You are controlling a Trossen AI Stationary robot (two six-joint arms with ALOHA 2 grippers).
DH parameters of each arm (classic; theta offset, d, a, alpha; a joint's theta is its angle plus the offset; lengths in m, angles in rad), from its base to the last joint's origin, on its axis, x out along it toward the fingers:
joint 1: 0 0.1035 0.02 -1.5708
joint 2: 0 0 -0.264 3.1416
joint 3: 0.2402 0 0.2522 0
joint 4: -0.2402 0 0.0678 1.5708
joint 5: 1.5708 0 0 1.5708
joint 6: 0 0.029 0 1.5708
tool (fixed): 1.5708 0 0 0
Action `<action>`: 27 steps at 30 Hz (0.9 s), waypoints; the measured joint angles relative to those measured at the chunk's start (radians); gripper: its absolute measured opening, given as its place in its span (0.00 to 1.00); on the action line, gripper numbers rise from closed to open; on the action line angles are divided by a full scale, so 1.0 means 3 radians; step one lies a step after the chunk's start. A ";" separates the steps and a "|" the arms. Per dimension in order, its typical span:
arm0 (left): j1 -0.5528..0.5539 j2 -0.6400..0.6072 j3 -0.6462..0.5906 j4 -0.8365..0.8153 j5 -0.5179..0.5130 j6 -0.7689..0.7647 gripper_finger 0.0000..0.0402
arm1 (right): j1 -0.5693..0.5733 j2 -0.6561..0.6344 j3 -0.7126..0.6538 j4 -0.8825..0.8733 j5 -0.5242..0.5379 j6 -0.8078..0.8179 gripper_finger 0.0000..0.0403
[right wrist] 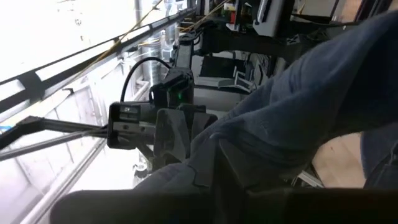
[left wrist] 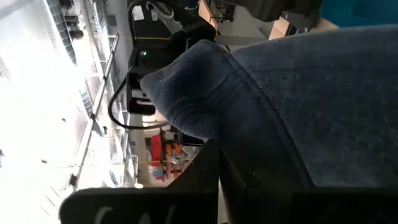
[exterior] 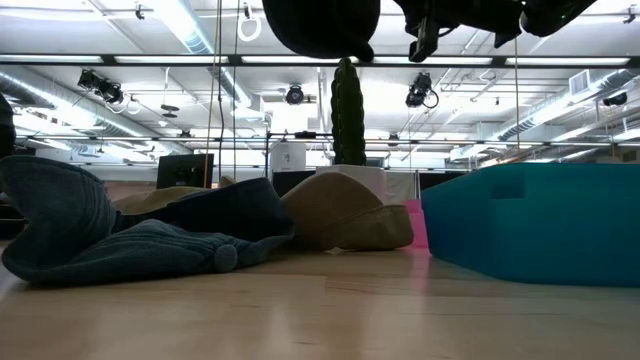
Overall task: Pick & Place hat
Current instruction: Put the top blue cap into the pink bin
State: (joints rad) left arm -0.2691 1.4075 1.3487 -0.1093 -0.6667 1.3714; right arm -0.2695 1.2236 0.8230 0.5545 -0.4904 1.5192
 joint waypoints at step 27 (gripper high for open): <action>-0.0234 -0.0003 0.0000 0.0003 -0.1891 -0.1735 0.48 | -0.0318 -0.0610 -0.0003 -0.0185 -0.0046 -0.0347 0.00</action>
State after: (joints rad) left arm -0.3393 1.4067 1.3487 -0.1085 -1.2341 0.8509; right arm -0.3649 1.0404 0.8223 0.4989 -0.5041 1.4150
